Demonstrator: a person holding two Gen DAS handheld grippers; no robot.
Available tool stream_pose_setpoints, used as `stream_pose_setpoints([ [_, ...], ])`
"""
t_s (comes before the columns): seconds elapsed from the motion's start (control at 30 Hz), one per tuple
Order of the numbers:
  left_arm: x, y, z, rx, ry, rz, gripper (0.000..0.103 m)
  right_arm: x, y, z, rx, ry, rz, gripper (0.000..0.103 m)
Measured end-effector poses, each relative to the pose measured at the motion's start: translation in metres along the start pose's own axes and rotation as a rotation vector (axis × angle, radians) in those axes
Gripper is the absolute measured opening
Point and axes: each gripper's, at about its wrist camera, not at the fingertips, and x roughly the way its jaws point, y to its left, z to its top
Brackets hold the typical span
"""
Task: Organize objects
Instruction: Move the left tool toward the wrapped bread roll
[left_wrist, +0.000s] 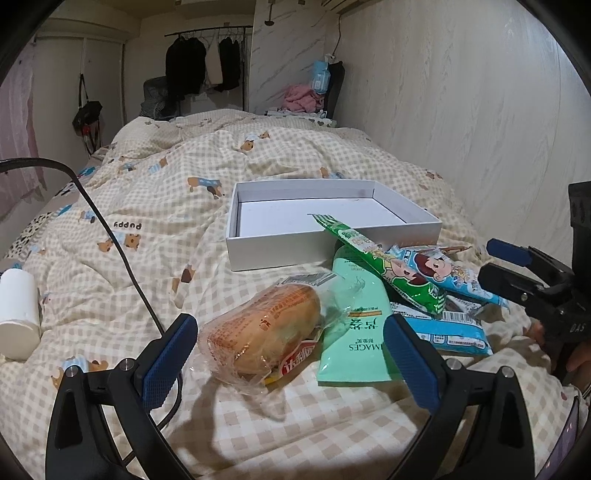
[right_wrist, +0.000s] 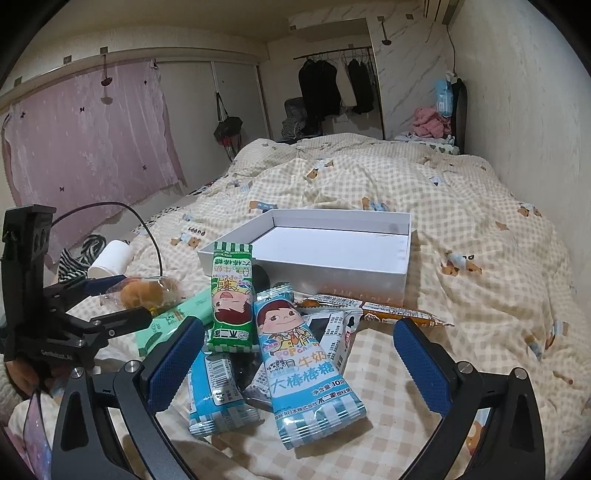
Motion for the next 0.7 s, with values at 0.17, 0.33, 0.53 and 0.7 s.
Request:
stream_pose_setpoints([
  [0.17, 0.001, 0.001, -0.001, -0.005, -0.002, -0.001, 0.102, 0.0, -0.001, 0.0, 0.002, 0.001, 0.001, 0.103],
  [0.33, -0.001, 0.004, -0.002, -0.008, -0.009, 0.001, 0.102, -0.001, -0.002, -0.001, 0.003, 0.003, 0.002, 0.103],
  [0.53, -0.003, 0.007, -0.001, -0.017, -0.01, 0.004, 0.102, 0.005, 0.005, -0.001, -0.03, 0.032, -0.008, 0.103],
  [0.7, -0.001, 0.018, 0.001, -0.067, 0.004, -0.004, 0.102, 0.005, 0.002, -0.001, -0.017, 0.027, -0.001, 0.103],
])
